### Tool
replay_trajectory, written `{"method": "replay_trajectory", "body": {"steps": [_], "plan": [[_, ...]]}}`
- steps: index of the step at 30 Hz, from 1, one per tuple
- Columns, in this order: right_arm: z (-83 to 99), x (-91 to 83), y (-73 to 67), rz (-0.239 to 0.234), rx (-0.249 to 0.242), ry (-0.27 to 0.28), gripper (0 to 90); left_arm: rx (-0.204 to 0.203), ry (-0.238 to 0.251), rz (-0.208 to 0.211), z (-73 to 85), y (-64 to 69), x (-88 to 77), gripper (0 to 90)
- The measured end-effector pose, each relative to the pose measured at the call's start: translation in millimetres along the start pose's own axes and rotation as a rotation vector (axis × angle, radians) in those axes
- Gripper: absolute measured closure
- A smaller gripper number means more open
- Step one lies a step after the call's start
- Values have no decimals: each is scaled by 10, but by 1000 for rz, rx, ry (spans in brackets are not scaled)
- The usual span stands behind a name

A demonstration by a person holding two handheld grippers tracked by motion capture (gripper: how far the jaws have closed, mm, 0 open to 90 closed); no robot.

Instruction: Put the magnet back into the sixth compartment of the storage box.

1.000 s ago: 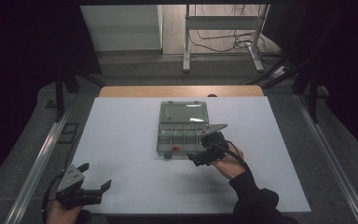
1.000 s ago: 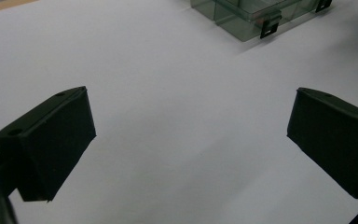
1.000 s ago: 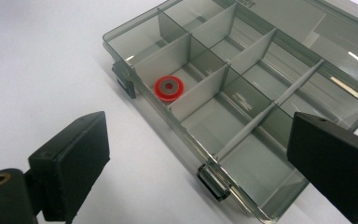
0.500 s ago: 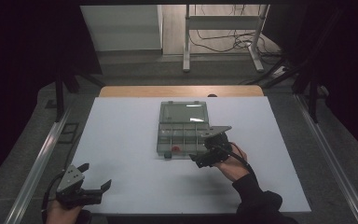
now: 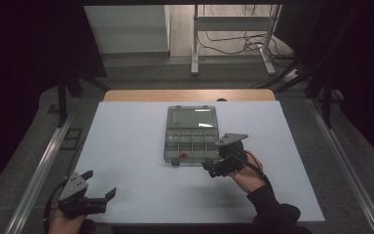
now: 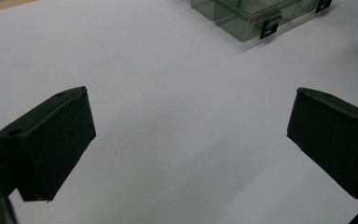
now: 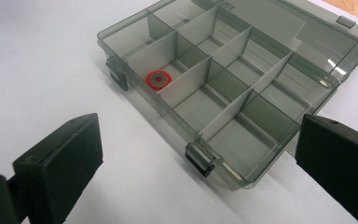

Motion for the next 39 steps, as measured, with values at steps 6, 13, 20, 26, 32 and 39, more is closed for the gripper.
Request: {"method": "replay_trajectory", "body": {"steps": [6, 13, 20, 26, 32, 39], "plan": [[48, -26, 11, 5, -4, -1, 8, 0, 0, 0, 0, 0, -1, 15], [111, -73, 38, 13, 4, 5, 7, 0, 0, 0, 0, -1, 0, 15], [189, -122, 55, 19, 15, 10, 7, 0, 0, 0, 0, 0, 0, 15], [237, -161, 60, 25, 19, 15, 7, 0, 0, -1, 0, 0, 0, 15], [312, -226, 73, 35, 33, 25, 8, 1, 0, -1, -1, 1, 0, 15], [388, -270, 89, 46, 45, 29, 8, 1, -1, -1, -1, 2, 0, 15]]}}
Point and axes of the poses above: each handheld gripper's, and its own axes: x roughly forward along the jaws, z roughly out of its underside, y roughly to its right, the point moved 5 cm from there along x, roughly forward along the jaws, and after that the axes turned 10 degrees about -y, right-handed, at the moved point
